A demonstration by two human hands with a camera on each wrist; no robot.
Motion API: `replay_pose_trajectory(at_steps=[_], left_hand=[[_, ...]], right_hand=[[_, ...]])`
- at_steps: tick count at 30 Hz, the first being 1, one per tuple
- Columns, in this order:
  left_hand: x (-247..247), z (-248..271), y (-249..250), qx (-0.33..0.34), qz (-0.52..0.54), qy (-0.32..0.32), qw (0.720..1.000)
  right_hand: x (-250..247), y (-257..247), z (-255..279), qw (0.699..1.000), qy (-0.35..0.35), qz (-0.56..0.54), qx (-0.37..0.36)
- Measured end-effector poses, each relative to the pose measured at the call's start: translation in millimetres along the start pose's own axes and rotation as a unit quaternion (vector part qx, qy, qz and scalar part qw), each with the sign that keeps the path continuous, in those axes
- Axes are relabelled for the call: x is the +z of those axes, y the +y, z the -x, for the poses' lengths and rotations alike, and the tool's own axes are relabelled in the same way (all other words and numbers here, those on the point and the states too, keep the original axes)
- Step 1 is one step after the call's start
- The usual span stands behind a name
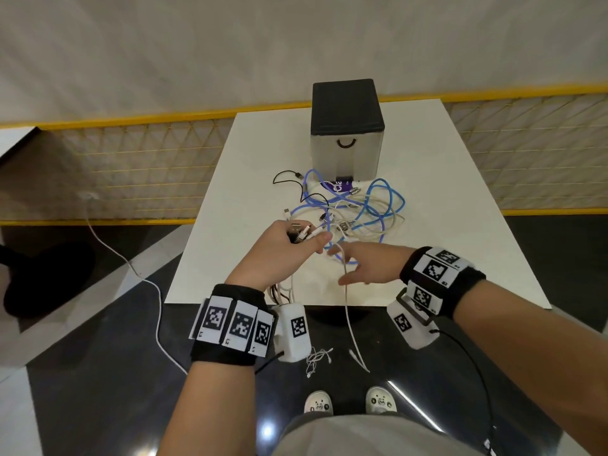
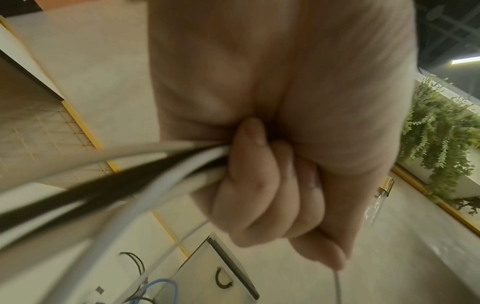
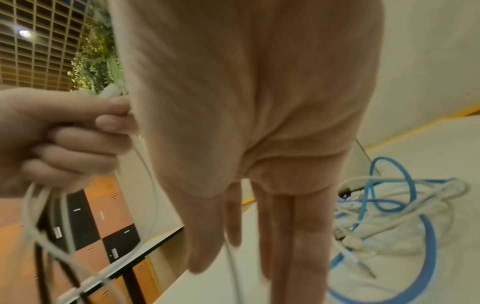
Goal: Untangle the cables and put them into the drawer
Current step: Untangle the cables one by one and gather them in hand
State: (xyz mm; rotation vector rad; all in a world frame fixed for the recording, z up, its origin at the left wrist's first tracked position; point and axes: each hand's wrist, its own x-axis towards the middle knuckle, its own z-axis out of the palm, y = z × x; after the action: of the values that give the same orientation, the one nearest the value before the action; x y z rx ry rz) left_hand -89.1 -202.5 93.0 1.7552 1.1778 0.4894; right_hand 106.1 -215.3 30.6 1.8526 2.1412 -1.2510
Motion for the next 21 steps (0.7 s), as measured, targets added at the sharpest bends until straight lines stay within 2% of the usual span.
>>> replay_pose_trajectory(at_steps=[1, 3, 5, 8, 10, 12, 15, 17, 19, 21], left_hand=[[1.1, -0.3, 0.3, -0.001, 0.008, 0.01, 1.0], [2.4, -0.7, -0.2, 0.003, 0.042, 0.033, 0.999], [1.1, -0.5, -1.2, 0.023, 0.077, 0.057, 0.995], [-3.1, 0.6, 1.2, 0.069, 0.101, 0.086, 0.989], [-4.0, -0.7, 3.8, 0.076, 0.128, 0.095, 0.984], [-1.9, -2.8, 8.8, 0.085, 0.162, 0.079, 0.98], [5.9, -7.9, 21.4, 0.097, 0.188, 0.05, 0.976], [10.1, -10.5, 29.7, 0.102, 0.201, 0.049, 0.973], [8.6, -12.3, 36.0, 0.111, 0.228, 0.062, 0.965], [0.9, -14.0, 42.2, 0.123, 0.268, 0.095, 0.951]], right_hand=[[3.5, -3.9, -1.2, 0.999, -0.038, -0.017, -0.004], [9.8, -6.7, -2.2, 0.995, -0.093, 0.019, 0.003], [9.0, -5.7, -1.0, 0.991, -0.1, 0.085, 0.013], [-7.0, -8.1, 4.5, 0.991, -0.078, 0.111, 0.017], [-22.3, -15.2, 11.8, 0.996, -0.058, 0.068, -0.019], [-31.6, -30.4, 21.0, 0.995, -0.044, -0.03, -0.09], [-26.9, -55.4, 25.5, 0.952, -0.021, -0.236, -0.193], [-17.5, -65.3, 23.9, 0.919, 0.015, -0.317, -0.234], [-6.8, -67.8, 20.8, 0.919, 0.053, -0.3, -0.252], [8.9, -64.8, 13.2, 0.932, 0.078, -0.24, -0.259]])
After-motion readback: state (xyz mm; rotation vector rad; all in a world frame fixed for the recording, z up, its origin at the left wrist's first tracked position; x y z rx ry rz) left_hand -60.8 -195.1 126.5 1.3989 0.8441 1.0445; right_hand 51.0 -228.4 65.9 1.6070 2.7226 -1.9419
